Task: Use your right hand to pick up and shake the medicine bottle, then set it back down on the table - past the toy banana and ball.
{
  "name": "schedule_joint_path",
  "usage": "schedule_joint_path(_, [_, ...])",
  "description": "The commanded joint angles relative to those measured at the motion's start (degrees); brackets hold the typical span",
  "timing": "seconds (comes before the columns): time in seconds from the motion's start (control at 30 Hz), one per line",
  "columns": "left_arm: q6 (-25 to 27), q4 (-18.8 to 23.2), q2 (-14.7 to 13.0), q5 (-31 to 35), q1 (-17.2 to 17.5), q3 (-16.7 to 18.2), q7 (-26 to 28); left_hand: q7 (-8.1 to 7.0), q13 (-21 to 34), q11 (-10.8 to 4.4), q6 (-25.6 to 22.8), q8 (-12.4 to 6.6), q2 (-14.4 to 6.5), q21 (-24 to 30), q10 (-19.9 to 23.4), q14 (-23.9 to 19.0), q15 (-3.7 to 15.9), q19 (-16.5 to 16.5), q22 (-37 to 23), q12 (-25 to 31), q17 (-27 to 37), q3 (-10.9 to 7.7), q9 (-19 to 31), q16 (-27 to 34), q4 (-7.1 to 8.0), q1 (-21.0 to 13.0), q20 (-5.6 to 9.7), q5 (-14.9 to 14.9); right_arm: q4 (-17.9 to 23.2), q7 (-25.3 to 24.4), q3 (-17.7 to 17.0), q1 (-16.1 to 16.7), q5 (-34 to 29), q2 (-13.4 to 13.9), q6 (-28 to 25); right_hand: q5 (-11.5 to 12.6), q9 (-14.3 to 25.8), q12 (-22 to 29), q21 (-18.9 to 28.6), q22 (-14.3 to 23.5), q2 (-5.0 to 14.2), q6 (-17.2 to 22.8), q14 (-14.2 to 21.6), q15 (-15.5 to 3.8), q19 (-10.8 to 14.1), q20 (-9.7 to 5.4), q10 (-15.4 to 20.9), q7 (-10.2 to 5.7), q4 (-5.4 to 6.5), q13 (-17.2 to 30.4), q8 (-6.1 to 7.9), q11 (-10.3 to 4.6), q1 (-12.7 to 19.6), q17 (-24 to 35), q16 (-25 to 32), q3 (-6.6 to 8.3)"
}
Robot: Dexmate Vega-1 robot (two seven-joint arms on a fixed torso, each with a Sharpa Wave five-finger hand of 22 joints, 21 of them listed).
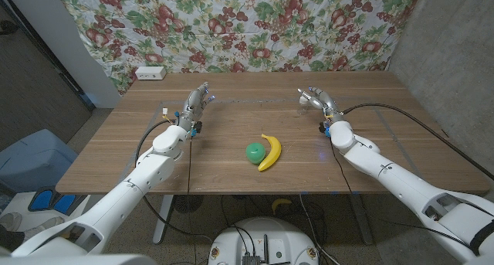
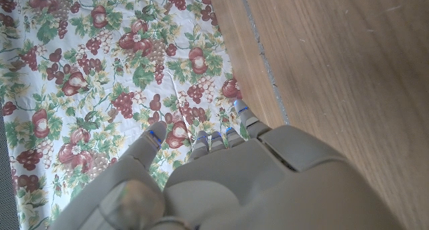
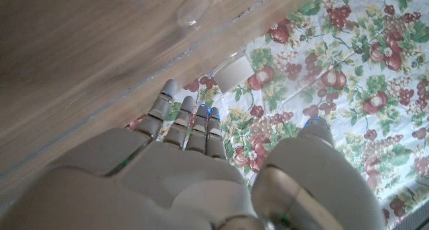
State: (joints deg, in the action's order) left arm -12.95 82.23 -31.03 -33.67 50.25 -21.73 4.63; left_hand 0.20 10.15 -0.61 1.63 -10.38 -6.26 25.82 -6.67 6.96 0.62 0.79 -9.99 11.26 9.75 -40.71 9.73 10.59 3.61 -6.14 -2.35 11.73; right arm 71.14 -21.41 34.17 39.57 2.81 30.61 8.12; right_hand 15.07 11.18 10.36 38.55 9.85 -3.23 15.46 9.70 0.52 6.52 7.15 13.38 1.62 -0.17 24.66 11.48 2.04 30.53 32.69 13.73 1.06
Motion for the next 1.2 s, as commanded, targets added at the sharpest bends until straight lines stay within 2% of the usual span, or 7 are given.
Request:
schedule_joint_path(0.03, [-0.5, -0.1, 0.1, 0.1, 0.1, 0.1, 0.0, -0.33, 0.2, -0.08, 0.0, 0.00, -4.7, -0.3, 0.1, -0.1, 0.14, -0.6, -0.3, -0.1, 0.1, -0.29, 0.2, -0.1, 0.14, -0.7, -0.11, 0.3, -2.1, 4.6, -4.0, 1.6, 7.4, -0.7, 10.6, 0.2, 0.1, 0.3, -0.2, 0.1, -0.01, 0.5, -0.7, 0.18, 0.1, -0.56, -0.4, 0.07, 0.38, -0.2, 0.17, 0.06, -0.4, -0.1, -0.5, -0.07])
schedule_joint_path(0.53, [-0.5, -0.1, 0.1, 0.1, 0.1, 0.1, 0.0, -0.46, 0.2, -0.18, -0.1, -0.01, -4.8, -0.5, 0.2, 0.0, 0.16, -0.6, -0.4, -0.1, 0.2, -0.52, 0.2, -0.1, 0.49, -0.7, -0.13, 0.4, -2.6, 10.9, -7.8, 3.8, 15.9, -2.4, 17.6, 0.2, 0.0, 0.4, -0.7, 0.1, 0.41, 0.4, -1.0, 0.29, 0.5, -1.22, -0.4, -0.31, 0.35, -0.9, 0.03, 0.25, -0.6, -0.8, -0.9, -0.02])
schedule_joint_path(0.9, [-0.5, -0.1, 0.1, 0.1, 0.1, 0.1, 0.0, -0.40, 0.2, -0.16, -0.1, -0.02, -4.8, -0.6, 0.3, -0.1, 0.17, -0.7, -0.4, 0.0, 0.1, -0.58, 0.2, -0.1, 0.58, -0.7, -0.13, 0.4, 2.2, 10.5, -9.6, 6.8, 17.6, -2.5, 18.7, 0.0, -0.1, 0.8, -0.9, 0.1, 0.91, 0.7, -0.4, 0.47, 1.5, -3.10, 0.4, 0.00, 0.29, -1.6, 0.10, 0.70, -0.7, -1.6, -0.8, 0.08])
schedule_joint_path(1.2, [-0.4, -0.1, 0.1, 0.0, 0.1, 0.0, -0.1, -0.29, 0.2, -0.17, -0.1, -0.02, -4.7, -0.7, 0.2, -0.1, 0.19, -0.8, -0.4, -0.1, 0.1, -0.62, 0.2, -0.1, 0.66, -0.7, -0.11, 0.4, 4.2, 10.5, -11.0, 8.5, 19.2, -3.5, 20.5, -0.1, -0.1, 0.9, -1.2, 0.0, 1.07, 1.2, -0.1, 0.30, 1.8, -3.23, 0.9, 0.24, 0.19, -2.1, 0.23, 0.72, -0.8, -2.0, -0.9, 0.11])
